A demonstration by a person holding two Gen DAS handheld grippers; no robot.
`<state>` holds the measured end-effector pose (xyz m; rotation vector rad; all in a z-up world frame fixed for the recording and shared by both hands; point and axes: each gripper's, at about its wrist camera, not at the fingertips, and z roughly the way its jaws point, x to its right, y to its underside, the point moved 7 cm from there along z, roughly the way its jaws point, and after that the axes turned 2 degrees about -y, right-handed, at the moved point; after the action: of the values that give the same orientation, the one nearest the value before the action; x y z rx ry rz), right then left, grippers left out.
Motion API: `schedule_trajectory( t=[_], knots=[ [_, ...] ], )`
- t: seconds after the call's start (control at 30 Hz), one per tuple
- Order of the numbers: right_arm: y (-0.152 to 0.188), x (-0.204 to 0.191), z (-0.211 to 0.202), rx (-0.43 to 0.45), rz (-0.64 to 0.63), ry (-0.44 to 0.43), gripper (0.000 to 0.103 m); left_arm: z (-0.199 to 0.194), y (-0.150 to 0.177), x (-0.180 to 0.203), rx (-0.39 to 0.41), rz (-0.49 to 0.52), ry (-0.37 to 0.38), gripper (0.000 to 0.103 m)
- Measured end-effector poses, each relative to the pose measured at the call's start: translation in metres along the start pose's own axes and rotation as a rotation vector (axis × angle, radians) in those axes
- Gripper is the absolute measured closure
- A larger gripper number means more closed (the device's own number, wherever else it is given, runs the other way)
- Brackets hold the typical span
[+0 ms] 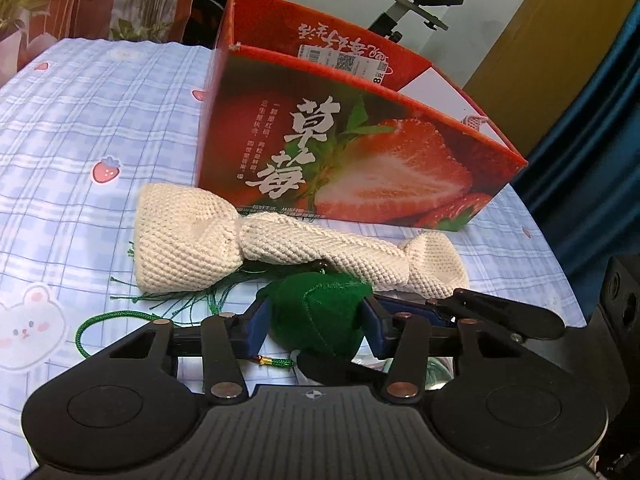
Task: Organize soft objects
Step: 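Lift the green pouch with the left tool over the red box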
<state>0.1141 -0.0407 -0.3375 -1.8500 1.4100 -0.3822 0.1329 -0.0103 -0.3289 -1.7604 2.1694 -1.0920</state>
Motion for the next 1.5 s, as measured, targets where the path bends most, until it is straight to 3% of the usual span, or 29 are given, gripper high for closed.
schedule_trajectory(
  t=[0.1,0.37,0.67,0.87,1.23,1.5],
  knots=[
    [-0.004,-0.002,-0.006,0.018,-0.008,-0.002,0.05,-0.009,-0.004,-0.001,0.02,-0.016,0.015,0.052],
    [-0.035,-0.009,-0.043,0.13,-0.032,-0.015,0.052,-0.053,-0.032,0.021,0.119,0.018,0.025,0.053],
    [-0.105,-0.024,-0.092,0.288,-0.127,-0.028,0.052,-0.118,-0.088,0.049,0.296,0.063,0.041,0.054],
    [-0.154,-0.024,-0.119,0.379,-0.17,-0.013,0.052,-0.137,-0.127,0.072,0.372,0.096,0.065,0.054],
    [-0.216,0.01,-0.135,0.45,-0.259,0.091,0.052,-0.121,-0.192,0.105,0.441,0.18,0.115,0.054],
    [-0.228,0.066,-0.121,0.433,-0.238,0.154,0.053,-0.062,-0.213,0.122,0.381,0.215,0.146,0.054]
  ],
)
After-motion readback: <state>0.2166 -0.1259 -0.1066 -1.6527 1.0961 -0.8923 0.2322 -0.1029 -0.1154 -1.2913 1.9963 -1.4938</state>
